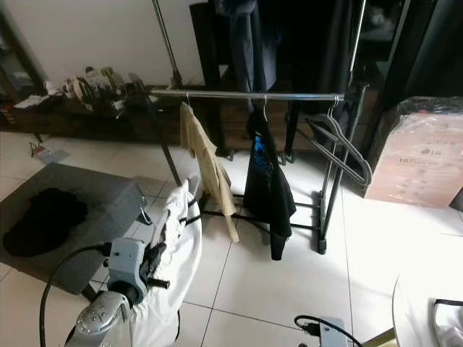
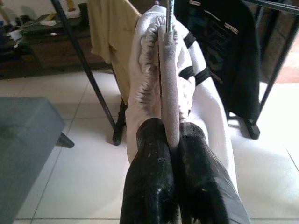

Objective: Hang hanger

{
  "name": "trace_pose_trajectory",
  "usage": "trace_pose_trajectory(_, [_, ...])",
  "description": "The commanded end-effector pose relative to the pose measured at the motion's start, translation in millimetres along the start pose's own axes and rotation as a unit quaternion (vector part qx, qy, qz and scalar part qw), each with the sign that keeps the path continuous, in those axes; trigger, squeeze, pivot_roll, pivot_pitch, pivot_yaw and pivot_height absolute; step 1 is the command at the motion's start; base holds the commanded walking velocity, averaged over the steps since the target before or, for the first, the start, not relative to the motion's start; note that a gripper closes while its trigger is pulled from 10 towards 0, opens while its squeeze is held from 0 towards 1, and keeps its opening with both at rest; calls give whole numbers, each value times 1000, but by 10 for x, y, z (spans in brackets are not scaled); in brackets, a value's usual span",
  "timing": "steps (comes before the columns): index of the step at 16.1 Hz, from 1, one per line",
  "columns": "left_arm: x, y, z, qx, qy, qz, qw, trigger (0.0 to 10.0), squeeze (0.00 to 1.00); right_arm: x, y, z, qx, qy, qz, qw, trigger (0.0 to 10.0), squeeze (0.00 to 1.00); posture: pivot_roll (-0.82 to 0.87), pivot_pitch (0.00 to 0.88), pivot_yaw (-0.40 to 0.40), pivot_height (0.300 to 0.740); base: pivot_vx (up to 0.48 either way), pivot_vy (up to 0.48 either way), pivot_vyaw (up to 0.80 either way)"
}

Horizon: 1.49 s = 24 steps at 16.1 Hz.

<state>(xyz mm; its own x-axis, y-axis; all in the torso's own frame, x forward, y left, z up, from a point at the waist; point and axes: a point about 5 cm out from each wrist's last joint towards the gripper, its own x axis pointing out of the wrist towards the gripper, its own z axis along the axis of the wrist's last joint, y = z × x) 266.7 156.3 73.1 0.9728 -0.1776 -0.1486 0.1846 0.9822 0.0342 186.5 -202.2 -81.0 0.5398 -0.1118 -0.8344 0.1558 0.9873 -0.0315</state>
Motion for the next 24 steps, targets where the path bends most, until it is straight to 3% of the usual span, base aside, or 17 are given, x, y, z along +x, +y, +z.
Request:
trace_pose_trajectory(1, [-30, 26, 45, 23, -18, -5, 1000, 10000, 0, -2, 43, -20, 1, -5, 11, 1000, 10000, 0, -95, 0, 67, 740, 0, 0, 0])
trace_pose_trajectory(7, [-11, -40, 19, 17, -9, -22, 1000, 10000, 0, -34, -241, -159, 1, 27, -27, 999, 10000, 0, -105, 19, 65, 740, 337, 0, 0])
trace_pose_trajectory(9, [-5, -36, 12, 19, -5, -23, 1000, 10000, 0, -28, -226, -138, 4, 28, -25, 999, 10000, 0, -105, 36, 68, 740, 426, 0, 0])
trace_pose_trajectory(15, [11, -8, 8, 18, 1, -9, 1000, 10000, 0, 5, 40, -50, -5, 20, 4, 1000, 10000, 0, -105, 59, 65, 740, 436, 0, 0])
trace_pose_trajectory(21, [15, -7, -11, 14, 9, -10, 1000, 10000, 0, -7, -48, -99, -16, 26, -5, 1000, 10000, 0, -103, 77, 63, 740, 437, 0, 0])
trace_pose_trajectory(24, [2, -55, -52, -1, 28, -37, 999, 10000, 0, -19, -107, -154, -24, 31, -20, 999, 10000, 0, -99, 86, 64, 740, 440, 0, 0])
